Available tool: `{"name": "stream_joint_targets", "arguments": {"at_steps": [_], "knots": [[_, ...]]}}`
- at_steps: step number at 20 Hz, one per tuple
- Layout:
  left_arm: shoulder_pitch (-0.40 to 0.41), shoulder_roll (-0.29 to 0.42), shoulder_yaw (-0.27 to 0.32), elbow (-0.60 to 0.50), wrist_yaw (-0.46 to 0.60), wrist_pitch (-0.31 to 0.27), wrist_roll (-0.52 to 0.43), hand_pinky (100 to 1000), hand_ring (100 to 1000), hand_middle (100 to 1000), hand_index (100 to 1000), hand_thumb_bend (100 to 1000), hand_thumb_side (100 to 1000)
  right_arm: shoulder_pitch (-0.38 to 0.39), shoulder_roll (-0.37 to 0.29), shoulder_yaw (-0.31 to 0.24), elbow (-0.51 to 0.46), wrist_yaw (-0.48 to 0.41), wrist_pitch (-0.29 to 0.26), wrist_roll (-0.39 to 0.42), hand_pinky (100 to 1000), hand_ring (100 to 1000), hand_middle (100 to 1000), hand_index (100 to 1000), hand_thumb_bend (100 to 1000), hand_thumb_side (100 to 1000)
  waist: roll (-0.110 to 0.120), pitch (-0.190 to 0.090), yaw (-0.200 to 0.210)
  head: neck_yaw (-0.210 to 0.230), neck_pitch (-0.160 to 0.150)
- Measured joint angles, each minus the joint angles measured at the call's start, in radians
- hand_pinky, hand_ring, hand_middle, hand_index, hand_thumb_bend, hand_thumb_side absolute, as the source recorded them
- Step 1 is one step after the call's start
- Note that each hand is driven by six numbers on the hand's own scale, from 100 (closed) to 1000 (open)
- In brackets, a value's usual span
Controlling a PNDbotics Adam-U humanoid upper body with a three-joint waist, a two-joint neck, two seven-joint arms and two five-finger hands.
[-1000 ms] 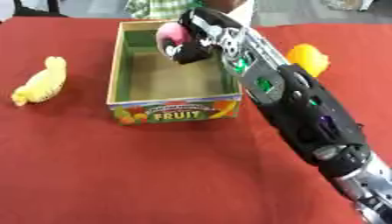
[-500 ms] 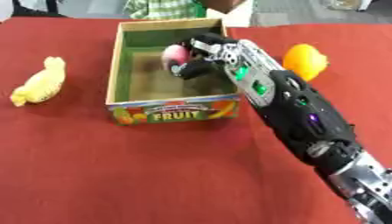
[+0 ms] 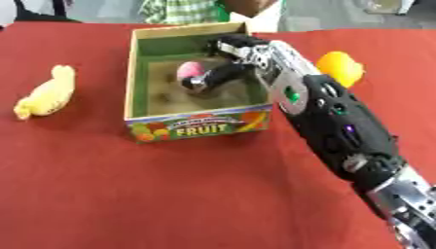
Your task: Pick up objects on the table and place them in the box.
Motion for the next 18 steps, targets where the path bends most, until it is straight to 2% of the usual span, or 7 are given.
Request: {"name": "stream_joint_targets", "arguments": {"at_steps": [4,5,8,13,18], "knots": [[0.007,0.000,0.000,0.000,0.000,0.000,0.000,494,537,594,661,100,813,-0.007,-0.012,-0.003,-0.032,-0.017,0.001,0.000,925,925,871,969,760,829,0.002,-0.007,-0.007,0.002,0.001],[0.008,0.000,0.000,0.000,0.000,0.000,0.000,494,537,594,660,100,813,-0.007,-0.017,-0.004,-0.041,-0.027,0.002,-0.001,927,924,868,968,736,866,0.003,-0.009,-0.008,0.002,0.001],[0.010,0.000,0.000,0.000,0.000,0.001,0.001,494,537,593,659,100,812,-0.007,-0.034,-0.012,-0.078,-0.064,0.008,-0.008,928,923,862,963,721,854,0.009,-0.013,-0.016,0.005,0.001],[0.019,0.000,0.001,0.000,0.000,0.002,0.002,495,537,592,656,100,813,-0.007,-0.102,-0.029,-0.149,-0.143,0.038,-0.024,936,931,870,965,703,858,0.010,-0.020,-0.026,0.012,0.009],[0.025,0.000,0.001,0.000,0.000,0.004,0.004,495,538,593,655,100,812,0.023,-0.178,-0.066,-0.163,-0.167,0.076,-0.048,974,979,900,973,705,863,0.011,-0.026,-0.037,0.018,0.010]]}}
